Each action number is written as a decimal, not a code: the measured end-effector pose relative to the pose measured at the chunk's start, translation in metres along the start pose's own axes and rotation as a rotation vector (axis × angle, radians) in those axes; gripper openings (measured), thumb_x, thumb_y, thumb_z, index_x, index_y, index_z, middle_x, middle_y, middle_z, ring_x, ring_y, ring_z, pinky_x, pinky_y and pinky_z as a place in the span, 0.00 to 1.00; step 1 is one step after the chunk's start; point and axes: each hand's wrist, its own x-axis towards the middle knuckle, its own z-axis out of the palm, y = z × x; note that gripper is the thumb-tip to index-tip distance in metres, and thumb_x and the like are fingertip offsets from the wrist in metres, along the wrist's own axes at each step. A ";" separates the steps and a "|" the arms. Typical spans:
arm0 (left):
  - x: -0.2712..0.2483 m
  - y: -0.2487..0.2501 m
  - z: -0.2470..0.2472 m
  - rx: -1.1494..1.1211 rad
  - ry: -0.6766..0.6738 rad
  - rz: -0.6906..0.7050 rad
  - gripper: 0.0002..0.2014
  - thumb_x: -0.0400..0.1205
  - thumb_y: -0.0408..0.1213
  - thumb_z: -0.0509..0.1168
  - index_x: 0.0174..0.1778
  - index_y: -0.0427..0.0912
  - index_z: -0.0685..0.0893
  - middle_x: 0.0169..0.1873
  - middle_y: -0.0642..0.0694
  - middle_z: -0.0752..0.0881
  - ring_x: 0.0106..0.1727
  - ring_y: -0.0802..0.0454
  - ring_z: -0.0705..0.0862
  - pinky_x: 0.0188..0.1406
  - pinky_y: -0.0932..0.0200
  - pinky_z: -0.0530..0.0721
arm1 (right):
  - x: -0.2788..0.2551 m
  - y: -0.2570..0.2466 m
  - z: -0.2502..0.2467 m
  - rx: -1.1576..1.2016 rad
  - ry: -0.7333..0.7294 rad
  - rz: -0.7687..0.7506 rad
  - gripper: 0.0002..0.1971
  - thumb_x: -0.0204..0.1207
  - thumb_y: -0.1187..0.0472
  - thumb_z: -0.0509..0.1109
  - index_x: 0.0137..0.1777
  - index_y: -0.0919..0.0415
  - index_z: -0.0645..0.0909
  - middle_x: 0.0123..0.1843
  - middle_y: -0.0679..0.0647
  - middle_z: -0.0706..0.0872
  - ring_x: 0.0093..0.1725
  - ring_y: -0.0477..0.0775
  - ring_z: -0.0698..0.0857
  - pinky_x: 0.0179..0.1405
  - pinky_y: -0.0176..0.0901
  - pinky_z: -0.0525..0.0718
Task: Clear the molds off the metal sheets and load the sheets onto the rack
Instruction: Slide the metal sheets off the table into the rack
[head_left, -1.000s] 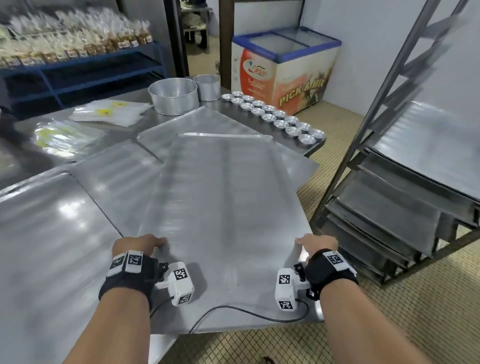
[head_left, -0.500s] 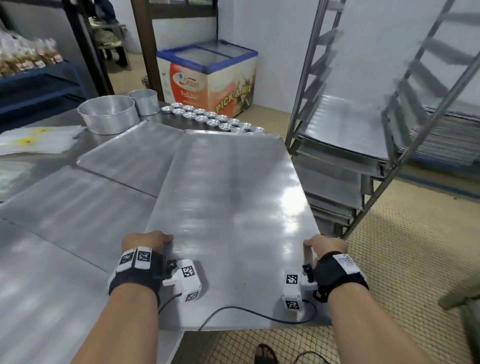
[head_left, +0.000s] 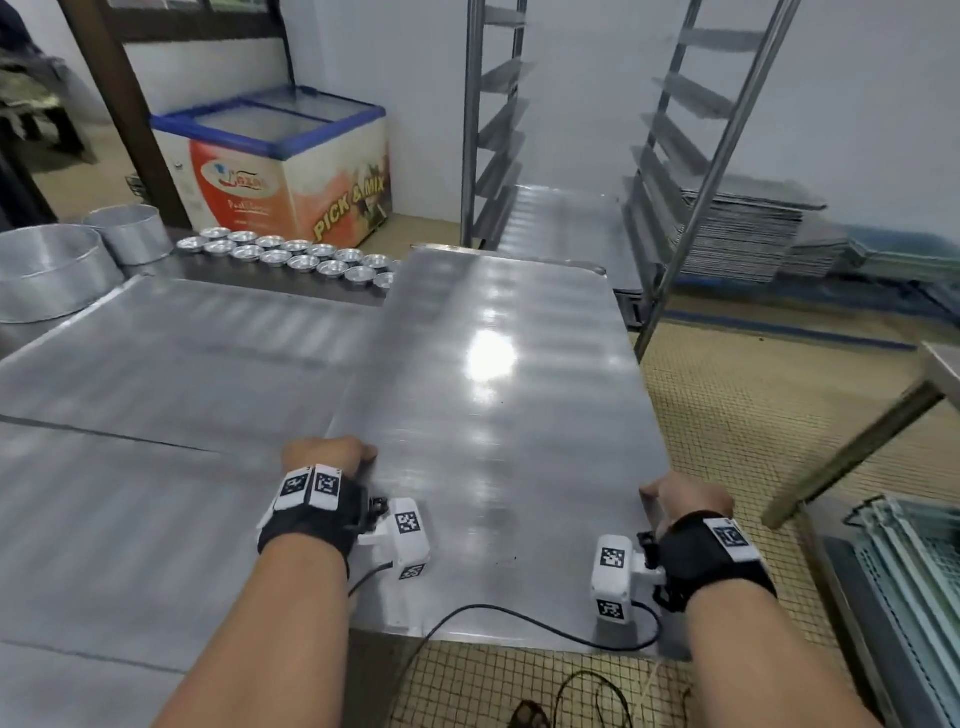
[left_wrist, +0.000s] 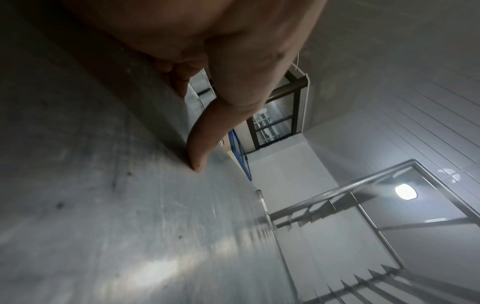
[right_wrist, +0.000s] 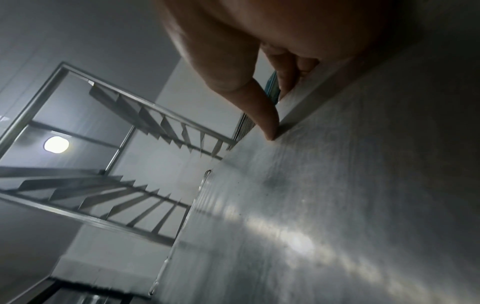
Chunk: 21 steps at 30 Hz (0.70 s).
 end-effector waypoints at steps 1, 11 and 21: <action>0.000 0.007 0.010 0.002 -0.014 0.007 0.23 0.73 0.38 0.78 0.61 0.30 0.85 0.60 0.33 0.86 0.61 0.38 0.85 0.48 0.56 0.76 | 0.007 -0.004 -0.005 0.032 0.026 -0.003 0.18 0.54 0.74 0.77 0.43 0.75 0.77 0.52 0.67 0.88 0.54 0.70 0.88 0.58 0.65 0.87; 0.004 0.085 0.101 0.050 -0.057 -0.006 0.24 0.74 0.40 0.78 0.62 0.32 0.84 0.51 0.40 0.85 0.47 0.42 0.83 0.48 0.57 0.77 | 0.091 -0.058 -0.026 0.057 0.101 -0.016 0.16 0.64 0.73 0.78 0.51 0.73 0.80 0.53 0.64 0.87 0.55 0.64 0.88 0.58 0.62 0.88; 0.025 0.138 0.158 -0.014 -0.046 -0.072 0.24 0.76 0.32 0.76 0.65 0.27 0.80 0.43 0.40 0.80 0.45 0.46 0.78 0.46 0.59 0.73 | 0.159 -0.109 -0.004 0.031 0.053 0.018 0.12 0.60 0.71 0.78 0.32 0.68 0.74 0.37 0.63 0.85 0.45 0.67 0.89 0.52 0.68 0.89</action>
